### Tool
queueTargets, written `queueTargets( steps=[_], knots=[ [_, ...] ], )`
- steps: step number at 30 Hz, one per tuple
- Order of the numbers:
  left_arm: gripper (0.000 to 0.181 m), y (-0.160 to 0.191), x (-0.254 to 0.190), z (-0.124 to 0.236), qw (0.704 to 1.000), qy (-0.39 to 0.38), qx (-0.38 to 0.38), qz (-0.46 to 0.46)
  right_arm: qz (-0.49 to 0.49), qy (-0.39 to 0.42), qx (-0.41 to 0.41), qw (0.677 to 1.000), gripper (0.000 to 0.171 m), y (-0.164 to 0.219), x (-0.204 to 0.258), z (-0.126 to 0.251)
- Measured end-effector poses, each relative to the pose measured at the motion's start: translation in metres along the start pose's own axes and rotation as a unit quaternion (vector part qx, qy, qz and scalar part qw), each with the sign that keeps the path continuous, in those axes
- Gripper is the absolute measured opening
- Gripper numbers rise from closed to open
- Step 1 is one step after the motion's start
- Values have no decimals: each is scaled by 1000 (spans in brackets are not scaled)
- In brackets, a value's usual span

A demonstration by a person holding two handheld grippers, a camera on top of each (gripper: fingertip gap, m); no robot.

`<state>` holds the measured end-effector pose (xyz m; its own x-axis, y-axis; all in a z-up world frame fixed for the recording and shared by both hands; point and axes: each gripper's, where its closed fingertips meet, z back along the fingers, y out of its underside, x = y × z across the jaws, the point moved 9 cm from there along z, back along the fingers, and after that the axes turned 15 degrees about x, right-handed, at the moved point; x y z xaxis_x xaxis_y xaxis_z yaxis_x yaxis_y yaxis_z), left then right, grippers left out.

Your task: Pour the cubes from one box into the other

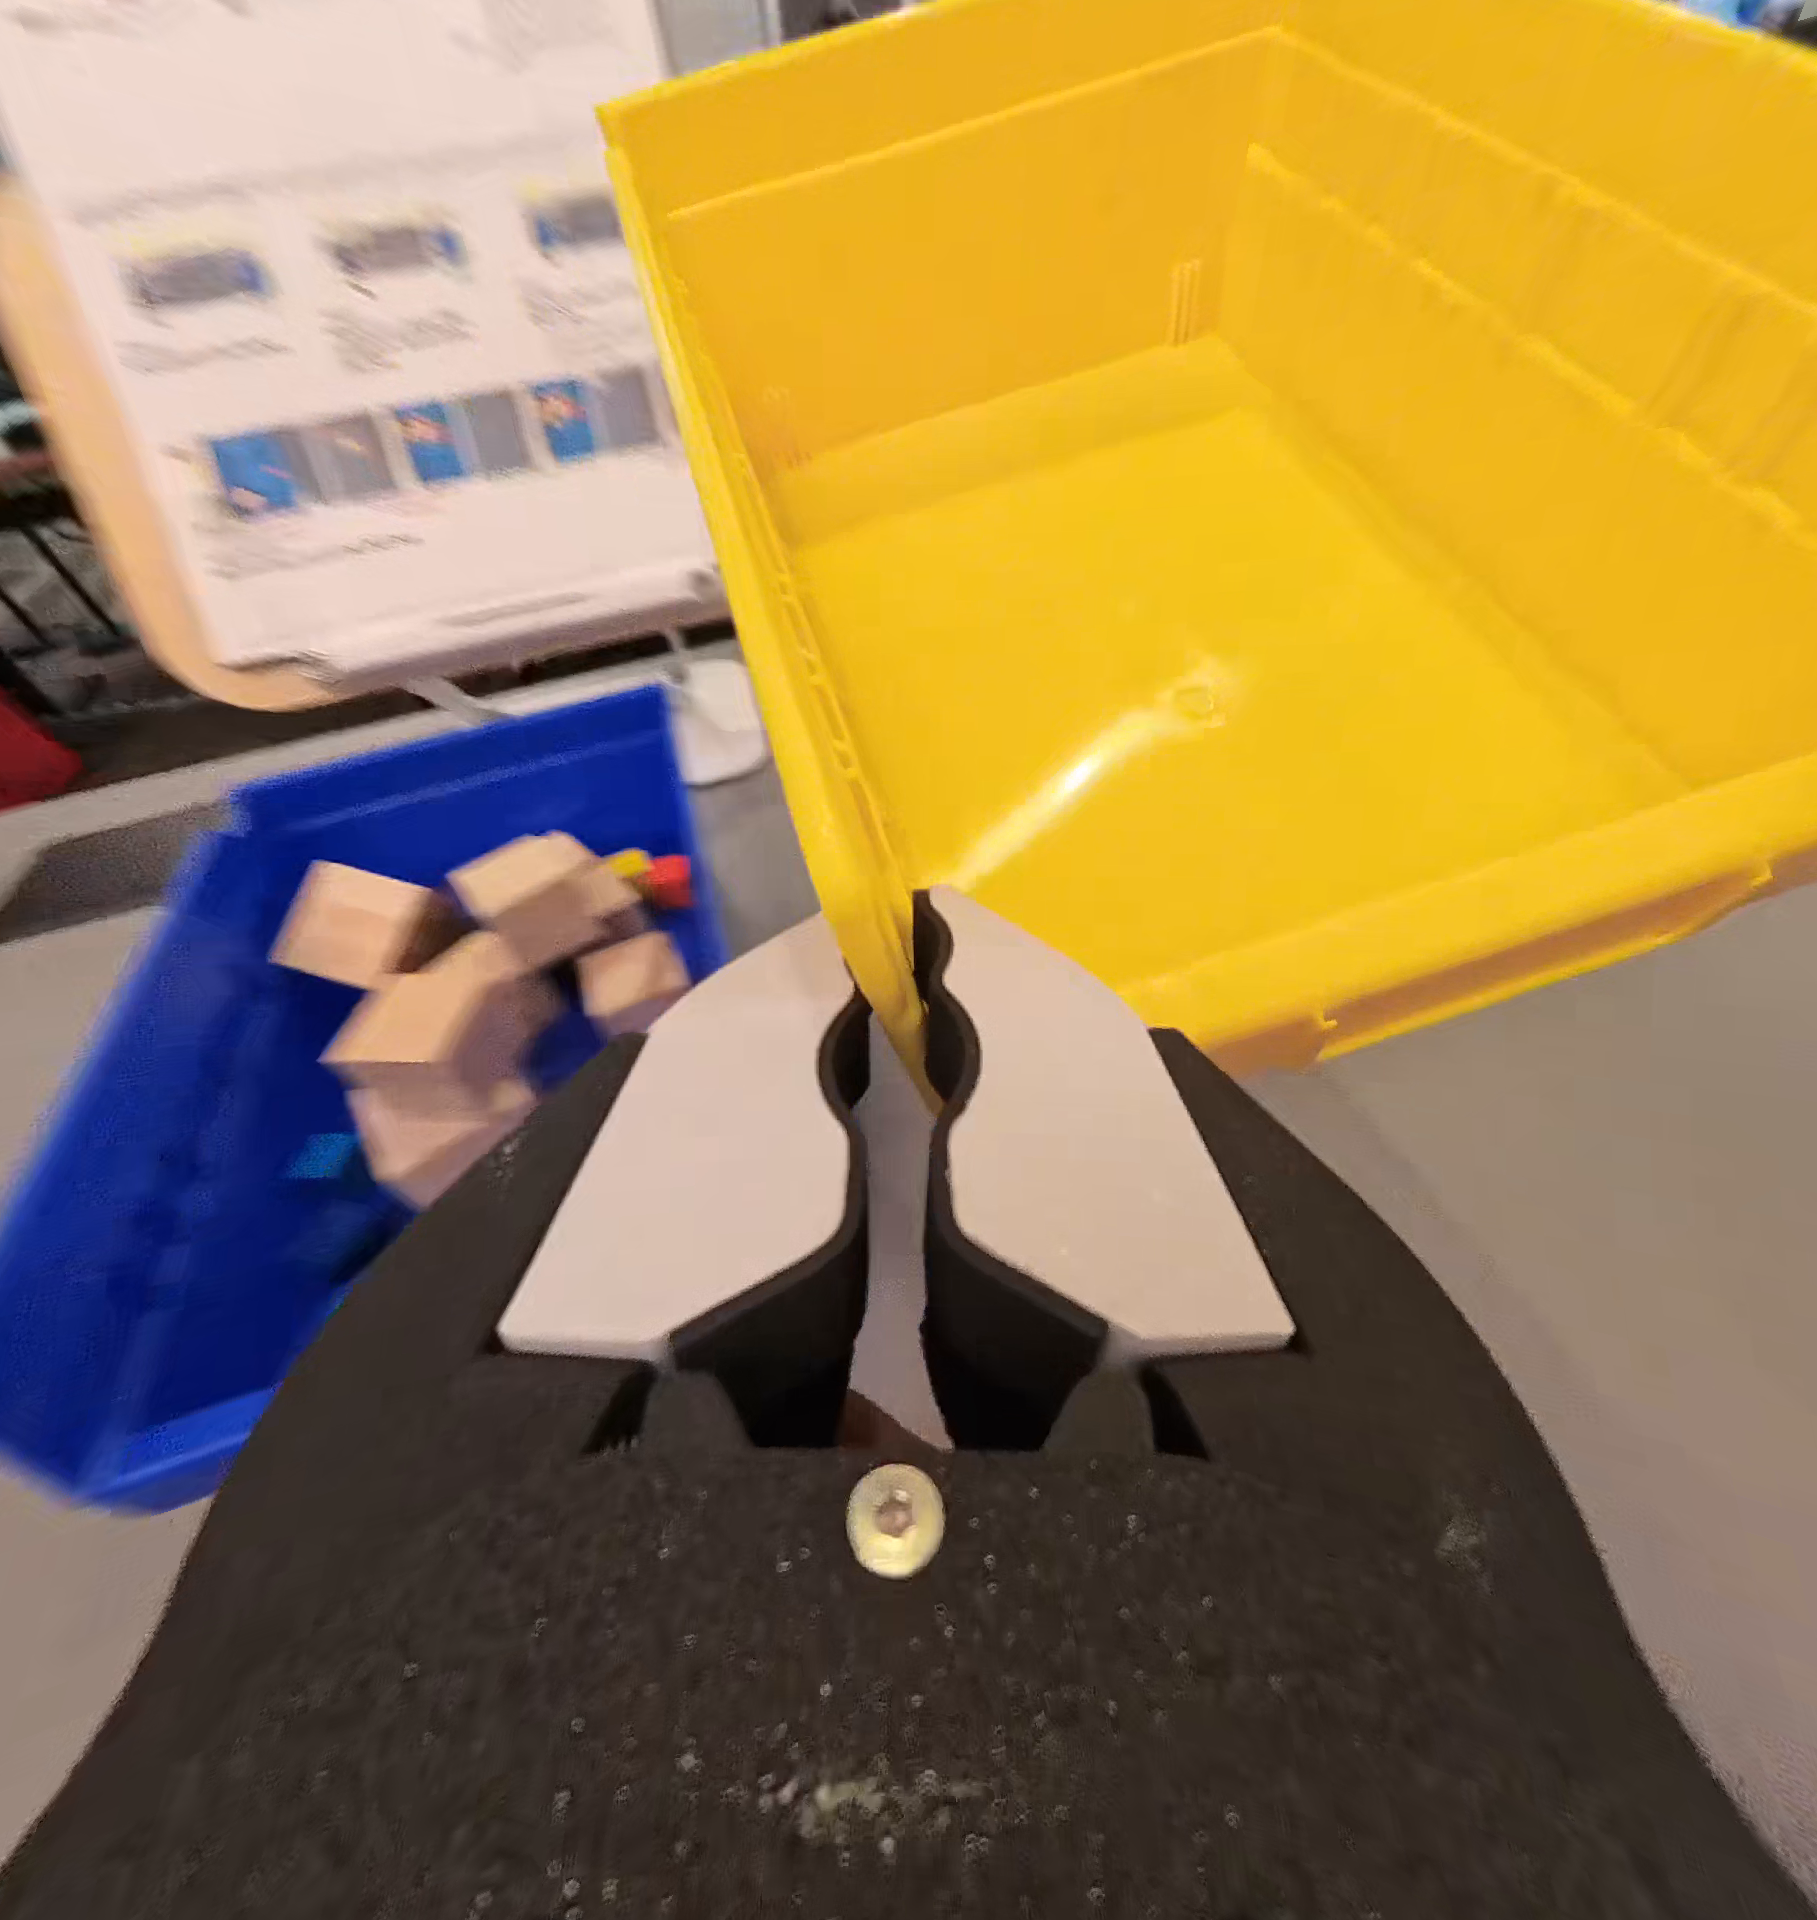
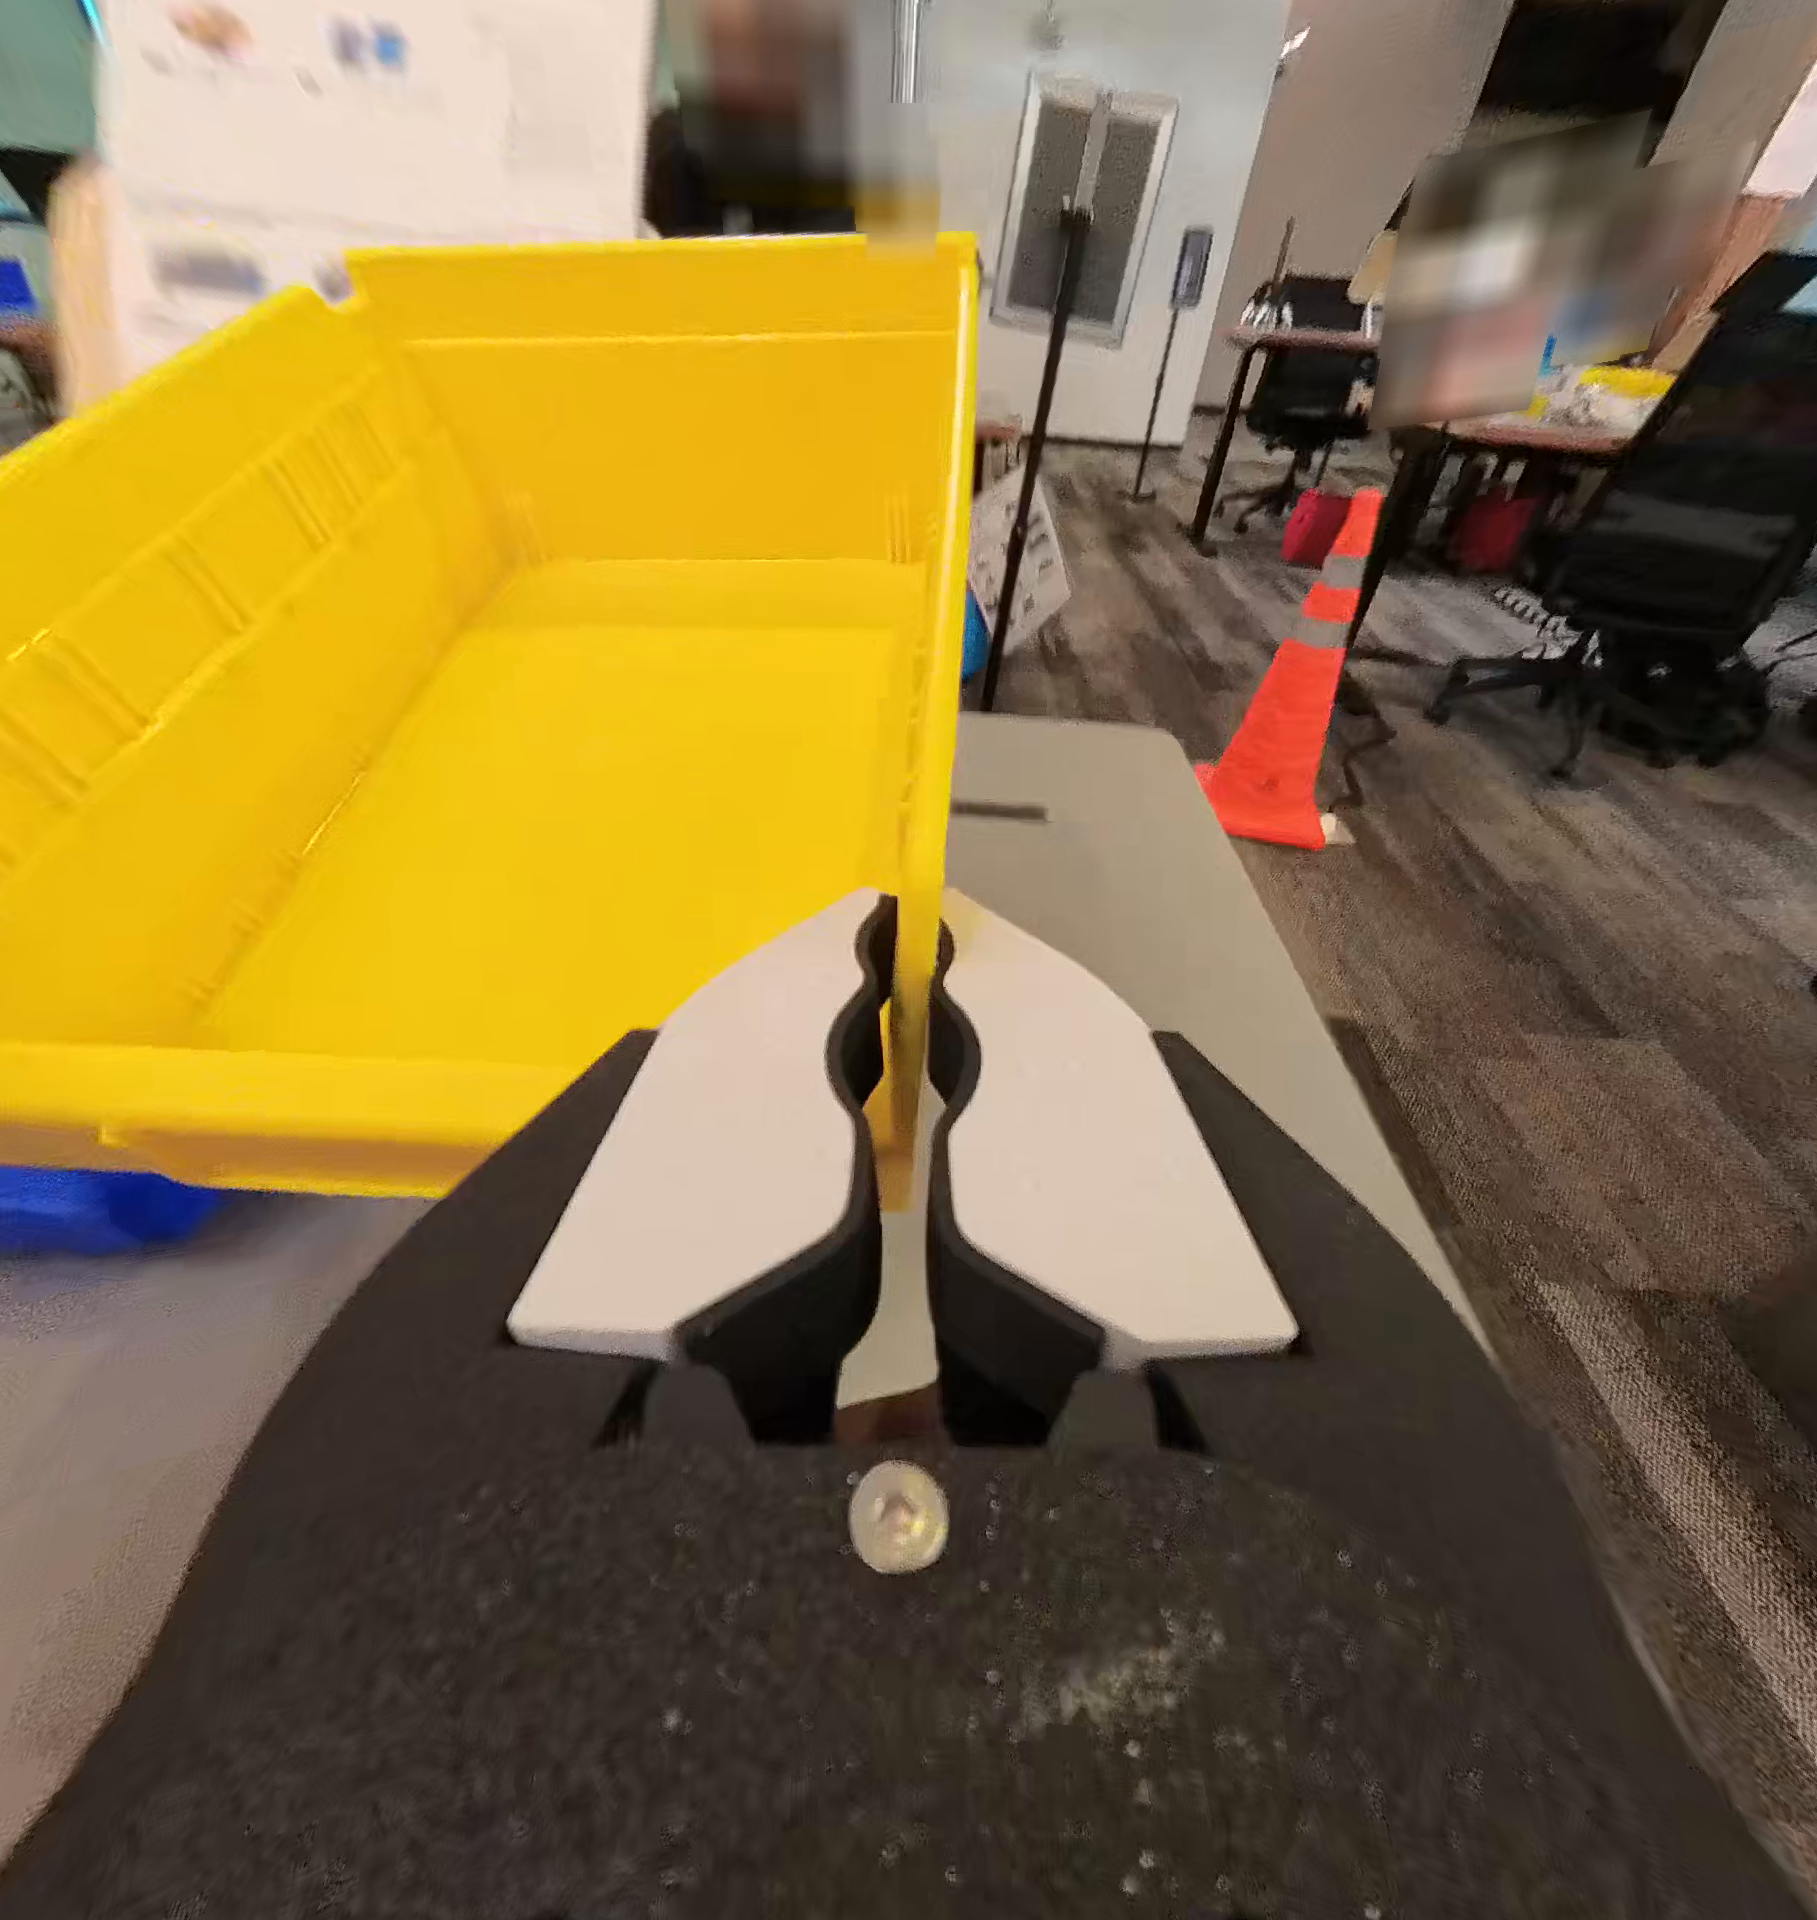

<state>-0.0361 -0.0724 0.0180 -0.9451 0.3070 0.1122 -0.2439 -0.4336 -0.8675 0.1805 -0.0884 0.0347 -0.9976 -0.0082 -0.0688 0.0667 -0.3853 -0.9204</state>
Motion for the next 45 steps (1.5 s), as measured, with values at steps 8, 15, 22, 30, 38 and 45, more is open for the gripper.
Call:
queueTargets(
  steps=[8, 15, 22, 30, 38, 45],
  knots=[
    [6, 33, -97, -91, 995, 31, 92, -37, -35, -13, 95, 995, 2, 79, -99, -66],
    [9, 44, -93, -128, 987, 67, 145, -17, -51, 18, 154, 987, 5, 102, -98, -103],
    [16, 46, -101, -122, 981, 130, 141, -17, -176, -21, 155, 972, 6, 102, -113, -106],
    [38, 41, -91, -86, 955, 274, 113, 11, -146, -15, 124, 981, 13, 89, -124, -88],
    [42, 46, 65, 11, 966, 252, 37, 46, -94, -32, 10, 995, 24, 45, -103, -32],
    [42, 88, 219, 46, 994, -9, -36, 103, -52, -123, 5, 991, 32, 23, 45, -27]
  ],
)
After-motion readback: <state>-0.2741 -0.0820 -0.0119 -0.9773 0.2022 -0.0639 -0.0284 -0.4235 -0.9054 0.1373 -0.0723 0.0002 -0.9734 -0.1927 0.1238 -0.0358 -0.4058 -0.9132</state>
